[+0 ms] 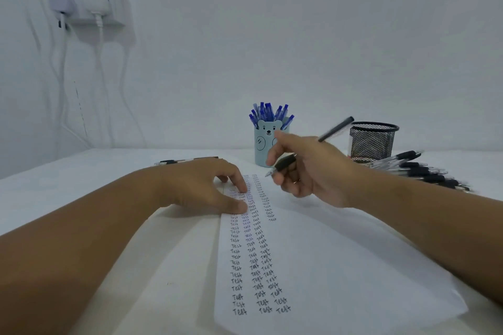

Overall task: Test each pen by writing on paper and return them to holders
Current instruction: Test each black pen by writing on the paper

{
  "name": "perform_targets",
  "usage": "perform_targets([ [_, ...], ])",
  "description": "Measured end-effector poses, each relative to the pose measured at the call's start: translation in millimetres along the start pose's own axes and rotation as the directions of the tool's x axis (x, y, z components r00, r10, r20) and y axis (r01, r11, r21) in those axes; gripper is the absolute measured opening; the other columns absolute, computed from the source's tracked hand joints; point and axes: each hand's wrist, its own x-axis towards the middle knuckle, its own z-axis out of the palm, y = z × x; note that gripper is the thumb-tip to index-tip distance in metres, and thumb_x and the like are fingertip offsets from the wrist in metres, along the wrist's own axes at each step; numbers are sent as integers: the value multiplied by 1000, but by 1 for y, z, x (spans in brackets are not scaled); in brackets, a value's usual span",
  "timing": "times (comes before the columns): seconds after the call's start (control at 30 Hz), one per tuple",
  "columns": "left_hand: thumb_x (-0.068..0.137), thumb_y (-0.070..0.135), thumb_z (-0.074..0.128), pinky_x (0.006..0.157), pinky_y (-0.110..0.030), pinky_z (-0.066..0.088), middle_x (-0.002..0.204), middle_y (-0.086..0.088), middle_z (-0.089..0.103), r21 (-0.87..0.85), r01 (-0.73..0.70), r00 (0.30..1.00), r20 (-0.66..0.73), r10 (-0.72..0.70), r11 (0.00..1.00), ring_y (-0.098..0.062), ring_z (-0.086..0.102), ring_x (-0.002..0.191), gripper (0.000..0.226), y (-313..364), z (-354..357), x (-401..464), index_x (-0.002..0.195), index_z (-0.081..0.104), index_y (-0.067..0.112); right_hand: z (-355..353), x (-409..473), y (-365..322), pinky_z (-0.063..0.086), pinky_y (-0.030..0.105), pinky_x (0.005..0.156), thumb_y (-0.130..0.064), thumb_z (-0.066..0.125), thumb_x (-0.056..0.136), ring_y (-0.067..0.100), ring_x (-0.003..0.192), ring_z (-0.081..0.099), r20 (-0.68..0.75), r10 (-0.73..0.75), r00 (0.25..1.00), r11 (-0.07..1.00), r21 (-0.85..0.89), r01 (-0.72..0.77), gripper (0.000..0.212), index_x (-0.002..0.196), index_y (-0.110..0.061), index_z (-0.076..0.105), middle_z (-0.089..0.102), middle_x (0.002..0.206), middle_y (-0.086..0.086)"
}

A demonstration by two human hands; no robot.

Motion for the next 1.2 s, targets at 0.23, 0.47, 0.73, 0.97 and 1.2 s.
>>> perform_targets([
  [0.23,56,67,87,114,-38,39,127,19,55,-43,-12,998,66,15,999,1,52,119,52,-4,-3,1,102,66,55,16,-2,22,27,23,44,-11,77,85,17,42,35,41,-97,994,980,-170,102,50,53,-16,39,43,50,7],
  [0.47,55,65,90,115,-36,38,129,21,53,-62,11,997,73,-7,998,-1,51,121,55,-6,-3,2,104,69,50,20,-6,23,36,16,41,6,68,81,13,37,45,27,-192,981,923,-334,190,45,50,-11,40,42,43,5],
  [0.73,48,75,81,118,-37,33,137,28,52,-28,0,997,83,3,1000,3,44,133,65,-8,-1,7,108,67,54,21,-7,20,40,20,44,5,67,81,14,40,45,56,-166,985,920,-351,175,48,46,-15,41,43,41,1],
  [0.97,59,62,88,119,-33,31,137,26,53,-67,-13,995,102,20,998,4,44,134,55,-9,-1,6,110,69,49,23,-7,22,39,19,44,3,65,81,11,40,48,36,-193,980,906,-376,192,47,47,-17,41,45,42,1],
  [1.2,47,73,81,118,-35,34,138,23,53,-70,-8,994,112,16,998,1,46,133,66,-11,-1,6,109,67,54,23,-8,22,39,19,45,3,65,81,11,40,47,53,-189,981,906,-376,195,44,49,-15,41,45,42,1],
])
